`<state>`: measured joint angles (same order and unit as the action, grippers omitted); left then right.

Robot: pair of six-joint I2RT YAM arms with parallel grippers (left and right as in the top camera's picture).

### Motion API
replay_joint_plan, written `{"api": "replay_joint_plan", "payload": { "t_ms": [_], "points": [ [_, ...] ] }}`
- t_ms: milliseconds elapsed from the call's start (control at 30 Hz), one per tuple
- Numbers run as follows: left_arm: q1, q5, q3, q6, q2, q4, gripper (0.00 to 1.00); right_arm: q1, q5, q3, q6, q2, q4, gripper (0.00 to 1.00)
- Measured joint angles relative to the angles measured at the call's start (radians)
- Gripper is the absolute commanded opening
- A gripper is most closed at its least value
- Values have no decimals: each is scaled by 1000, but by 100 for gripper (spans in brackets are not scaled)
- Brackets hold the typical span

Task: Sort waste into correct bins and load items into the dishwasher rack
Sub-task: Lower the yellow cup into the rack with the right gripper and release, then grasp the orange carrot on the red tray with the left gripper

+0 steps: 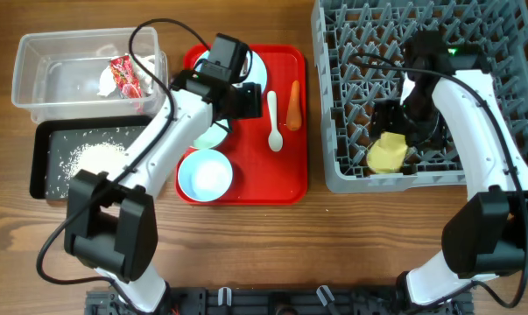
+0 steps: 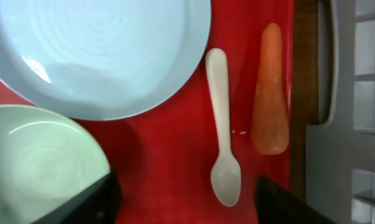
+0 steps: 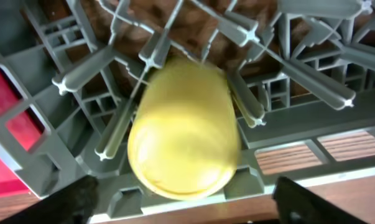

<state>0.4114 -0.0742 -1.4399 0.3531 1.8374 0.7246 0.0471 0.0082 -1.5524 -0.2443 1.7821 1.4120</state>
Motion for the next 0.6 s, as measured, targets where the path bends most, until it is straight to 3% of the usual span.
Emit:
{"api": "replay_joint_plan", "payload": {
  "t_ms": [267, 467, 600],
  "points": [
    [72, 63, 0, -38, 0, -83, 89, 0, -65, -20, 3, 0, -40, 97],
    [188, 209, 0, -110, 0, -161, 89, 0, -87, -133, 2, -19, -28, 98],
    [192, 230, 0, -149, 57, -278, 91, 0, -91, -140, -2, -107, -47, 98]
  ]
}}
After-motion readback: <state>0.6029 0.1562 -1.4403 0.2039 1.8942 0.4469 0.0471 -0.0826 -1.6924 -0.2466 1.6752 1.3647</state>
